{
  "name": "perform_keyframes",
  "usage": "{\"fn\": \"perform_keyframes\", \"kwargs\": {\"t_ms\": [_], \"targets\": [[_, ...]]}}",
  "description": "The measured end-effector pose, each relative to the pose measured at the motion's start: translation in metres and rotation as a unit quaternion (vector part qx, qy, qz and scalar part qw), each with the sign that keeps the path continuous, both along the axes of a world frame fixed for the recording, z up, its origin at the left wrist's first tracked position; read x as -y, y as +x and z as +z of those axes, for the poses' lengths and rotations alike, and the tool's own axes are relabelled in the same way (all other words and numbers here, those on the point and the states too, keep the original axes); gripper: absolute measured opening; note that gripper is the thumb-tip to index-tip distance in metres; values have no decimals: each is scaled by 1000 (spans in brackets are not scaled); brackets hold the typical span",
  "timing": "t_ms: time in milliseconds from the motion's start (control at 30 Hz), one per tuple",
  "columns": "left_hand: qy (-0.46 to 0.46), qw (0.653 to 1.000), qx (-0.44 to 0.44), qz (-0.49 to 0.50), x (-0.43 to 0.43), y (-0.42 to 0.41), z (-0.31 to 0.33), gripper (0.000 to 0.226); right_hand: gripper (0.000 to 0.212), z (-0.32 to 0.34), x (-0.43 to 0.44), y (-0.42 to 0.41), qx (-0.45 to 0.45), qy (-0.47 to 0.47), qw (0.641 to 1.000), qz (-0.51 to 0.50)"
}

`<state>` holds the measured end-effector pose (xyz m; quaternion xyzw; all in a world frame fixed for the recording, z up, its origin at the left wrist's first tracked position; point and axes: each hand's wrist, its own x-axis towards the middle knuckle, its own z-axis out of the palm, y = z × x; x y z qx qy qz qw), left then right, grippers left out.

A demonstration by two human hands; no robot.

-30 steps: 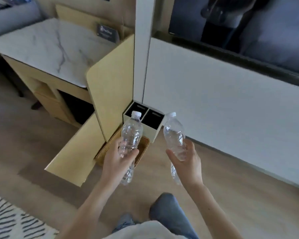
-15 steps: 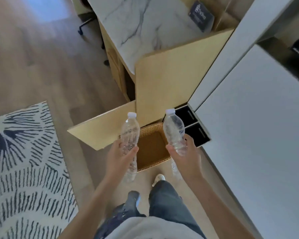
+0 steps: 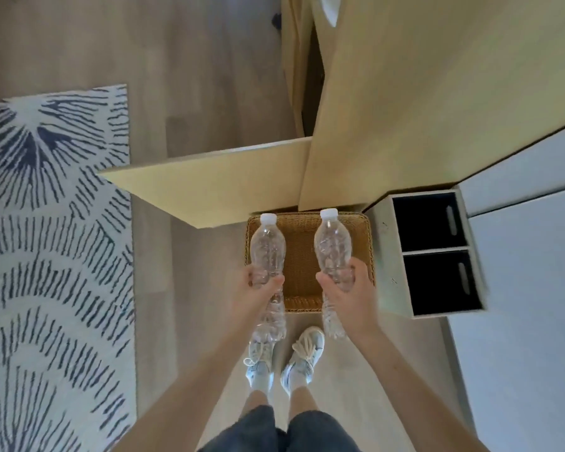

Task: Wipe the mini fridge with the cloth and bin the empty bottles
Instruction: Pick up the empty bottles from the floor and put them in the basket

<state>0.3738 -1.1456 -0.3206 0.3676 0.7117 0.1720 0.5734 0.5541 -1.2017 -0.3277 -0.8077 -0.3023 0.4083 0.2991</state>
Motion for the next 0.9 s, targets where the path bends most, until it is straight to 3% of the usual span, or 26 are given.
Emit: {"fn": "perform_keyframes", "kwargs": {"t_ms": [233, 400, 500, 633, 900], "targets": [[-42, 999, -6, -3, -35, 23, -256, 61, 81, -264, -40, -3, -10, -36, 999, 16], [-35, 999, -13, 1, -44, 27, -407, 71, 57, -415, -53, -7, -9, -38, 998, 40], [-47, 998, -45, 25, -39, 22, -478, 74, 56, -488, -53, -12, -4, -57, 997, 42], [-57, 994, -88, 34, -32, 17, -527, 69, 53, -538, -49, -18, 16, -83, 995, 49], [3, 985, -162, -55, -27, 22, -545, 74, 71, -547, -53, -23, 83, -103, 989, 69]]}}
